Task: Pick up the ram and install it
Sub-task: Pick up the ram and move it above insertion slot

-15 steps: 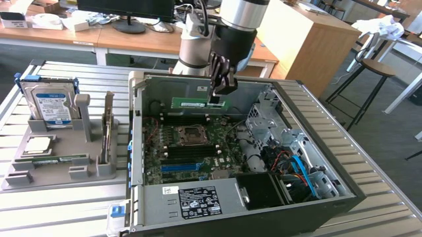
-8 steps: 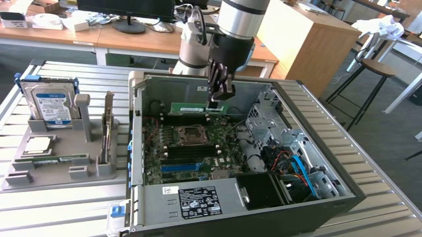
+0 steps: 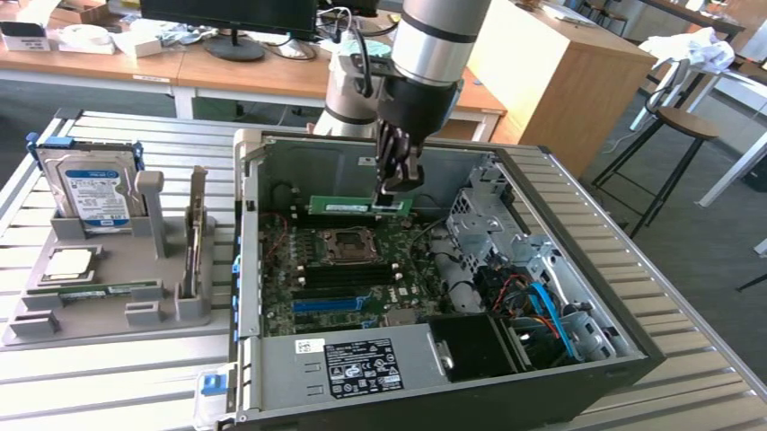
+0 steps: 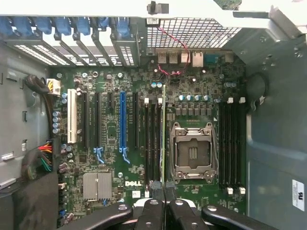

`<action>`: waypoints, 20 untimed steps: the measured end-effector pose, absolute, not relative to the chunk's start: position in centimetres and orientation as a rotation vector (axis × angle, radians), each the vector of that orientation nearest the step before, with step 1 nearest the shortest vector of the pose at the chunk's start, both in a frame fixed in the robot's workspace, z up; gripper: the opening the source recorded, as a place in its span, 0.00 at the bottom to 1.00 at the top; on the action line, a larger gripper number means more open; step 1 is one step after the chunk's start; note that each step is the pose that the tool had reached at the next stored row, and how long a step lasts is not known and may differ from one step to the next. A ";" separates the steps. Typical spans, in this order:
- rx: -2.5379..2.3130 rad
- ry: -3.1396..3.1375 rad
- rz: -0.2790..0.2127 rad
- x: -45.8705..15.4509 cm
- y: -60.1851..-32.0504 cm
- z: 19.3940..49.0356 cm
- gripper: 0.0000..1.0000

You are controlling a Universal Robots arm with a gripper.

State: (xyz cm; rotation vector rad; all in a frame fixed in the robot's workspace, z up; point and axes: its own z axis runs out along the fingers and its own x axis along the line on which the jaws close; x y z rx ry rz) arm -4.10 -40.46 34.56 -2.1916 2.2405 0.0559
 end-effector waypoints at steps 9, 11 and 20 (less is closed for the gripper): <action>-2.191 2.240 0.056 -3.6 -40.5 33.8 0.11; -2.192 2.241 0.056 -3.6 -40.8 33.8 0.11; -2.191 2.241 0.056 -3.6 -41.7 33.8 0.11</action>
